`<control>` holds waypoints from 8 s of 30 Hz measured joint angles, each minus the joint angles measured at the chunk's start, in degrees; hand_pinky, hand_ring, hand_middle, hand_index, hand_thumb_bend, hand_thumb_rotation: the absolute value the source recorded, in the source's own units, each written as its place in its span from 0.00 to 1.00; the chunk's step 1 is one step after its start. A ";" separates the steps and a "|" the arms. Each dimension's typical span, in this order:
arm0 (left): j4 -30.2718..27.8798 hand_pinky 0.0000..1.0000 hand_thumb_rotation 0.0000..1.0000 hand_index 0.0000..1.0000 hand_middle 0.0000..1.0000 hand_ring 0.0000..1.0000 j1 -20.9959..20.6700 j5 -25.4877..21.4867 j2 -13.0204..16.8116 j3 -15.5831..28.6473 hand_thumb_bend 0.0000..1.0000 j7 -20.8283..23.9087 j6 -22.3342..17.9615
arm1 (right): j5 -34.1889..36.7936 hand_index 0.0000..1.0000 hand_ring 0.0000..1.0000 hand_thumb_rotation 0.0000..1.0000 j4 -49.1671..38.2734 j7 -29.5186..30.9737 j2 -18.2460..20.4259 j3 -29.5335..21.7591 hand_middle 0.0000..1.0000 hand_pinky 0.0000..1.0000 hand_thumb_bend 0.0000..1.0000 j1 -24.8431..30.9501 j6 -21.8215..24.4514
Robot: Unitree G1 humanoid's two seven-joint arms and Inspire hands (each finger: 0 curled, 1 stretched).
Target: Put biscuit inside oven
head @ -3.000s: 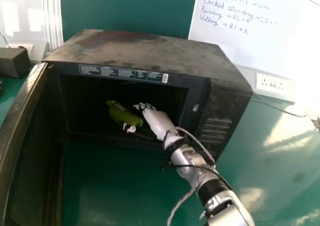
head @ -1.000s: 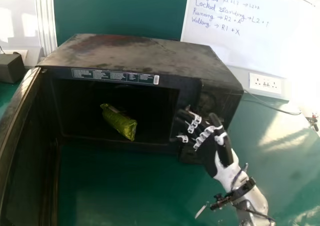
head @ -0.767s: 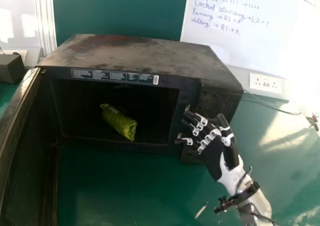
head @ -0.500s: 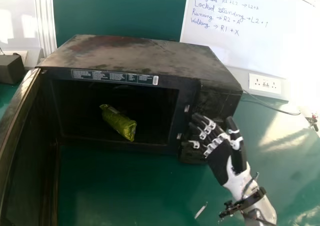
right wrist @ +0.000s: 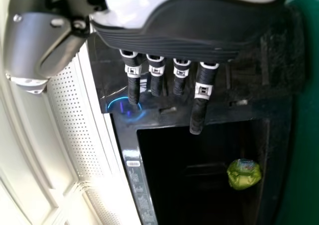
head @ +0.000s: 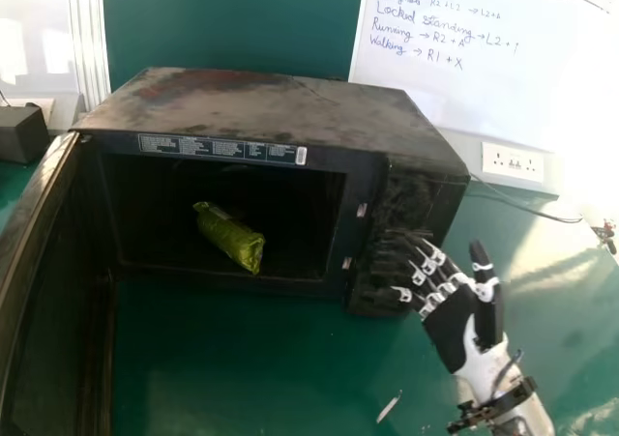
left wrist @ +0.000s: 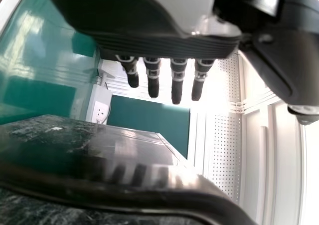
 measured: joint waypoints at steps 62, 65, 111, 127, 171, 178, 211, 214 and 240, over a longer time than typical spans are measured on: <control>-0.43 1.00 0.98 1.00 1.00 1.00 -4.36 15.83 3.46 3.75 0.74 -1.90 -6.24 | 1.05 0.92 1.00 0.67 7.12 -4.82 -1.62 -11.50 1.00 0.90 0.97 6.02 -0.54; -0.28 1.00 0.98 1.00 1.00 1.00 -4.89 18.05 3.47 3.96 0.74 -1.21 -8.05 | 1.06 0.91 1.00 0.68 7.12 -4.92 -1.55 -11.38 1.00 0.86 1.00 6.02 -0.54; 0.26 1.00 1.00 1.00 1.00 1.00 -10.01 47.63 0.66 7.11 0.70 17.71 -26.31 | 0.12 0.84 0.85 0.74 7.18 -6.08 0.03 -9.68 0.88 0.71 0.67 5.89 -1.07; -3.62 1.00 1.00 1.00 1.00 1.00 -8.90 52.88 2.63 8.91 0.71 20.47 -23.83 | 0.11 0.89 0.91 0.78 7.14 -6.43 0.31 -9.10 0.93 0.78 0.61 5.77 -1.08; -11.59 1.00 1.00 0.95 1.00 1.00 -13.29 56.71 17.66 17.42 0.73 17.95 -8.39 | -0.51 0.92 0.91 0.89 6.73 -7.67 0.79 -8.19 0.92 0.65 0.65 5.75 -1.07; -11.64 1.00 0.98 0.94 0.99 1.00 -15.67 57.06 19.30 17.67 0.75 17.30 -7.01 | -0.76 0.92 0.91 0.88 6.73 -7.70 0.79 -8.19 0.92 0.63 0.64 5.75 -1.07; -13.74 1.00 0.91 0.93 0.99 1.00 -24.61 60.54 27.36 15.41 0.80 11.94 2.71 | -0.92 0.94 0.97 0.93 5.52 -8.03 1.63 -8.08 0.97 0.81 0.63 5.86 -1.06; -13.47 1.00 0.90 0.93 0.99 1.00 -26.24 61.37 28.15 13.75 0.82 11.60 3.33 | -0.93 0.94 0.97 0.93 5.47 -8.04 1.63 -8.08 0.97 0.82 0.63 5.91 -1.05; -9.05 1.00 0.86 0.91 0.98 1.00 -39.72 67.03 36.84 4.15 0.84 8.97 10.09 | -0.77 0.92 0.93 0.94 5.06 -7.94 1.95 -7.91 0.94 0.81 0.69 6.20 -0.50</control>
